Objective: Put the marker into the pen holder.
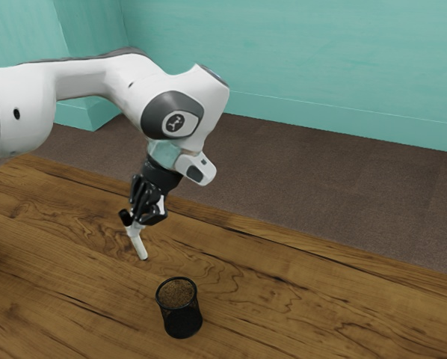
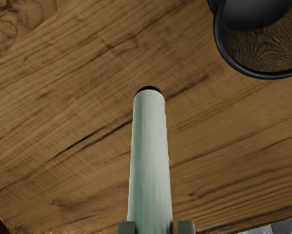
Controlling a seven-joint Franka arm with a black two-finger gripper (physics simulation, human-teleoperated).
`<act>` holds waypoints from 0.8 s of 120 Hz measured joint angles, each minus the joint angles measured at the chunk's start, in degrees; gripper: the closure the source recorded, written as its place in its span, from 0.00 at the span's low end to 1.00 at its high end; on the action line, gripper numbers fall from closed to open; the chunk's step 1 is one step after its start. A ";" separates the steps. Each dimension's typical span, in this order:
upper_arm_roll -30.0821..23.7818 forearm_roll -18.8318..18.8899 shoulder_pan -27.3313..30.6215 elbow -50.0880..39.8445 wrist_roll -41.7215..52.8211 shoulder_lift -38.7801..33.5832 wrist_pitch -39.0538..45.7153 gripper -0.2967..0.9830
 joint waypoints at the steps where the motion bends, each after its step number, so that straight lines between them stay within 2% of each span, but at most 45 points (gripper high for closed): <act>1: -0.02 -0.01 0.08 0.21 -0.06 0.21 -0.14 0.85; 31: -3.42 -0.47 -0.06 5.78 -1.50 5.37 -2.58 0.85; 65: -3.89 -1.61 -4.01 6.09 -3.04 7.16 -3.35 0.85; 96: -3.93 -2.89 -4.55 6.08 -4.28 10.70 -3.32 0.85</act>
